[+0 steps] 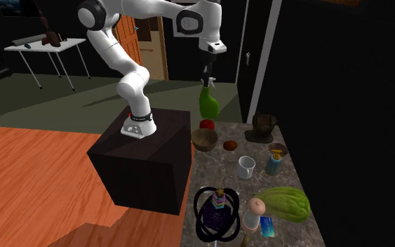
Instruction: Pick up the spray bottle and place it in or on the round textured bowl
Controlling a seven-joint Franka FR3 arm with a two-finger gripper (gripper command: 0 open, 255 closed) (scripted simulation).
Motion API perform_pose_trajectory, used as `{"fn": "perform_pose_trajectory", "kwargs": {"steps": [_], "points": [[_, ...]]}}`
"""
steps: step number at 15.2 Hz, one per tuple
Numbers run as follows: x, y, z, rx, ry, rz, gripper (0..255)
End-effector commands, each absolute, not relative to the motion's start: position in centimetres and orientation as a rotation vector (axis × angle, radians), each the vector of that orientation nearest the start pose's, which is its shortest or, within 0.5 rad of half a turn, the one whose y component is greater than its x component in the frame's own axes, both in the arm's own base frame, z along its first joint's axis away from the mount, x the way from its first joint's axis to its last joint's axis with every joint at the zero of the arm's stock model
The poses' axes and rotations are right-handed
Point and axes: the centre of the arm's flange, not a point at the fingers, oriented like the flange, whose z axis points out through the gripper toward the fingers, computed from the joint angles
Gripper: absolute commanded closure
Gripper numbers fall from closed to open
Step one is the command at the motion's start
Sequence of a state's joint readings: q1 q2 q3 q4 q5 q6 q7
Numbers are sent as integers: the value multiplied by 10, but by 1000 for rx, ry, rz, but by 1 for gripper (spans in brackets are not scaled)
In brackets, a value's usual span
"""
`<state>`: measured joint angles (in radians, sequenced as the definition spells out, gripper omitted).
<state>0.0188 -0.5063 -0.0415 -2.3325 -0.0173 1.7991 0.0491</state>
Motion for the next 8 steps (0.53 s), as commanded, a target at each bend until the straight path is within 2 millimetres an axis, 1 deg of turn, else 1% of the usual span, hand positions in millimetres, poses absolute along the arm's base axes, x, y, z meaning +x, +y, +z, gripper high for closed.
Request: {"fn": "perform_pose_trajectory", "kwargs": {"steps": [1, 8], "points": [[390, 1, 526, -3137, 99, 44, 255], [390, 1, 489, -3137, 99, 44, 255]]}}
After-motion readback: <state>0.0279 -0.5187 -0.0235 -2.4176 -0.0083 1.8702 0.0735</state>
